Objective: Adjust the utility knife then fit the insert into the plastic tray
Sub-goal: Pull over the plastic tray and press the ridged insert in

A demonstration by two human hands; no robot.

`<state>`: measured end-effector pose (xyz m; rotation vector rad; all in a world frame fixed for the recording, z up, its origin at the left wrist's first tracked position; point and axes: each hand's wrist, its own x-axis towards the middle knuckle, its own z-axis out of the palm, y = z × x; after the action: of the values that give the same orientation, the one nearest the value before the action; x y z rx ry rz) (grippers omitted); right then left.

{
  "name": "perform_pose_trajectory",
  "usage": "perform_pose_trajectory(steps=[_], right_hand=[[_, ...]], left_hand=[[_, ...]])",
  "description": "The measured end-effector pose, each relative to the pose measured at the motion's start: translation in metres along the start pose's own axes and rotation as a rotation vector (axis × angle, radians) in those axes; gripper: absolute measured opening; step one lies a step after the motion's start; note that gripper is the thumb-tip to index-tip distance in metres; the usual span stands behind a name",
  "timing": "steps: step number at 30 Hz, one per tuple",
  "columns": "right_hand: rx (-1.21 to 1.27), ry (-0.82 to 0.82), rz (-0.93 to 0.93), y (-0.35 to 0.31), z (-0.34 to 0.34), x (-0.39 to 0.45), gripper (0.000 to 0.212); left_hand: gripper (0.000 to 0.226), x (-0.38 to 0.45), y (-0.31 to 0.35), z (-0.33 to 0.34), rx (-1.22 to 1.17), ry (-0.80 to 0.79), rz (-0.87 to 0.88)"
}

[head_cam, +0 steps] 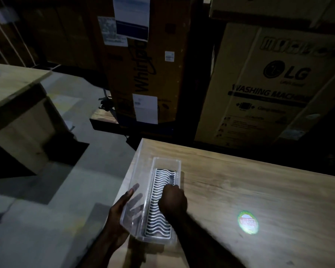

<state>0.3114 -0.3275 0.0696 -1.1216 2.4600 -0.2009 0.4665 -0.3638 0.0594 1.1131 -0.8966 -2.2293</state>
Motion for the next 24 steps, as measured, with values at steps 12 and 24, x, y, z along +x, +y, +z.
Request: perform_pose_trajectory(steps=[12, 24], right_hand=[[-0.119, -0.071, -0.125, -0.006, 0.020, 0.003, 0.027], [-0.101, -0.070, -0.100, -0.003, 0.016, 0.003, 0.030]], left_hand=[[0.039, 0.004, 0.002, 0.003, -0.048, 0.000, -0.030], [0.041, -0.004, 0.008, 0.019, 0.010, 0.043, -0.067]])
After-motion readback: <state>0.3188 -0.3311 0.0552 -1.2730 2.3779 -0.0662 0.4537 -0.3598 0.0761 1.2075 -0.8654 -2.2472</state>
